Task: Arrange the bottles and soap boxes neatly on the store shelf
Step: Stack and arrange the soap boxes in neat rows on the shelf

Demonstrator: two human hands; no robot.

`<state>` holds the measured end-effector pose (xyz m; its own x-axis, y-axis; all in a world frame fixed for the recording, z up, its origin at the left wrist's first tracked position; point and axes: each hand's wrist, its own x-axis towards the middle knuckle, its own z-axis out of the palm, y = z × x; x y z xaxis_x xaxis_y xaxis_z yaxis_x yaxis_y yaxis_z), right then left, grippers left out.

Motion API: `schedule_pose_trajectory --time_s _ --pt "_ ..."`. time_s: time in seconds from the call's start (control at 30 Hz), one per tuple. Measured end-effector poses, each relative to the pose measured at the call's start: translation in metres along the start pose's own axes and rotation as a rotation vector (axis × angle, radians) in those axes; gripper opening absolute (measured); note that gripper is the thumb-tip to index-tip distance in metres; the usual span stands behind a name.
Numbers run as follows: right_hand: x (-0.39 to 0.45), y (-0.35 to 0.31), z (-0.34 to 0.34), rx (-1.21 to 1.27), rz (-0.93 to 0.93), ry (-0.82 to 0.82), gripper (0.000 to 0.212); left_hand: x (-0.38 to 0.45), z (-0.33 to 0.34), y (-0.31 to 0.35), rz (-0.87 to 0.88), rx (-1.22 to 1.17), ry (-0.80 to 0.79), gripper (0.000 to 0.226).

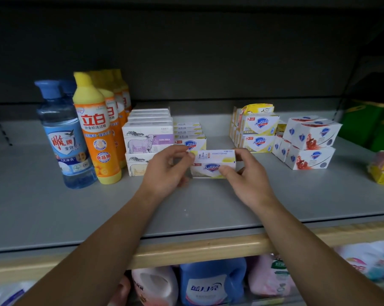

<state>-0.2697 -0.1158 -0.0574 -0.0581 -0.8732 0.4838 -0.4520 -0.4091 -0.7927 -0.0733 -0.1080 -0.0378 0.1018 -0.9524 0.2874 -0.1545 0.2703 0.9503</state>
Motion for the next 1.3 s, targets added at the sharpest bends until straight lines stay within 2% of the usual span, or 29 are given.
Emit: schedule_pose_trajectory --time_s 0.13,0.23,0.3,0.43,0.53,0.63,0.83,0.93,1.03,1.3 --pt "0.003 0.003 0.001 -0.035 0.122 -0.034 0.026 -0.004 -0.006 0.011 0.348 0.422 0.197 0.020" --pt "0.004 0.002 0.002 -0.065 0.117 -0.022 0.049 0.000 -0.013 0.028 0.571 0.617 0.261 0.023" --pt "0.004 0.003 0.002 -0.085 0.079 -0.029 0.063 0.009 -0.021 0.038 0.633 0.735 0.318 0.026" --pt "0.004 0.004 0.002 -0.106 0.020 -0.051 0.064 0.036 -0.040 0.049 0.638 0.991 0.342 0.041" --pt "0.004 0.004 0.002 -0.107 0.006 -0.060 0.060 0.053 -0.049 0.042 0.506 1.192 0.234 0.057" --pt "0.004 0.005 0.003 -0.127 -0.029 -0.047 0.057 0.057 -0.051 0.024 0.396 1.335 0.160 0.063" --pt "0.005 -0.001 0.004 -0.338 -0.180 -0.056 0.054 0.058 -0.050 0.007 0.481 1.267 0.271 0.058" --pt "0.016 -0.008 0.006 -0.539 -0.258 -0.201 0.050 0.060 -0.050 0.006 0.483 1.220 0.295 0.059" --pt "0.039 -0.018 0.010 -0.617 -0.199 -0.303 0.045 0.062 -0.050 0.005 0.485 1.209 0.286 0.058" --pt "0.078 -0.020 0.056 -0.594 -0.289 -0.180 0.040 0.064 -0.053 0.004 0.484 1.170 0.285 0.061"
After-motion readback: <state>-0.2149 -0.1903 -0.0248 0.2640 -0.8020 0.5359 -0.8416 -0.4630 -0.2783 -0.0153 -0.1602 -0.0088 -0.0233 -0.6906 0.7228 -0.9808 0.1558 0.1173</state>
